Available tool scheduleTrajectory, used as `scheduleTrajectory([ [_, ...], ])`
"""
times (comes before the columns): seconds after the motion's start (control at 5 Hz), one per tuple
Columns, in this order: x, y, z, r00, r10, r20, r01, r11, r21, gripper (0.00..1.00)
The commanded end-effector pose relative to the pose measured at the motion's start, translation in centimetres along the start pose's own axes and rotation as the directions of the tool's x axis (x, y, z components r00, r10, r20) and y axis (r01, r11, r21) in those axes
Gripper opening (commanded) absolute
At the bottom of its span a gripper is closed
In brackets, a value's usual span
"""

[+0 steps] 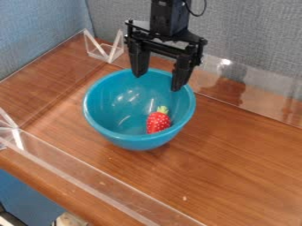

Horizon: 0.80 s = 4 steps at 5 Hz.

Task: Remove the strawberry from inside the blue bowl and put it on the table

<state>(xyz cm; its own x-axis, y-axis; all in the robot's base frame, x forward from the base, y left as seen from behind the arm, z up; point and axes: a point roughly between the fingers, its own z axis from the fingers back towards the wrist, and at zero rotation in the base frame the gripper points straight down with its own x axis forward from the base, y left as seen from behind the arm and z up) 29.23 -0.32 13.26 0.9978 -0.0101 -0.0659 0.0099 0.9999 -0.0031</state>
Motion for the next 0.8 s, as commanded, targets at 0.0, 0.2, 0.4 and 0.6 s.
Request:
scheduleTrajectory([
  [0.0,0.2,-0.4,-0.9,1.000,-0.002,-0.009,0.002,1.000,-0.003,1.00],
  [0.2,0.6,-0.9,-2.9,0.999,-0.003,-0.036,0.003,1.000,-0.004,1.00],
  [0.4,0.8,-1.4,-4.7,0.998,-0.006,-0.059,0.006,1.000,-0.002,1.00],
  [0.6,1.0,-1.6,-5.8,0.997,-0.001,-0.076,0.001,1.000,-0.001,1.00],
])
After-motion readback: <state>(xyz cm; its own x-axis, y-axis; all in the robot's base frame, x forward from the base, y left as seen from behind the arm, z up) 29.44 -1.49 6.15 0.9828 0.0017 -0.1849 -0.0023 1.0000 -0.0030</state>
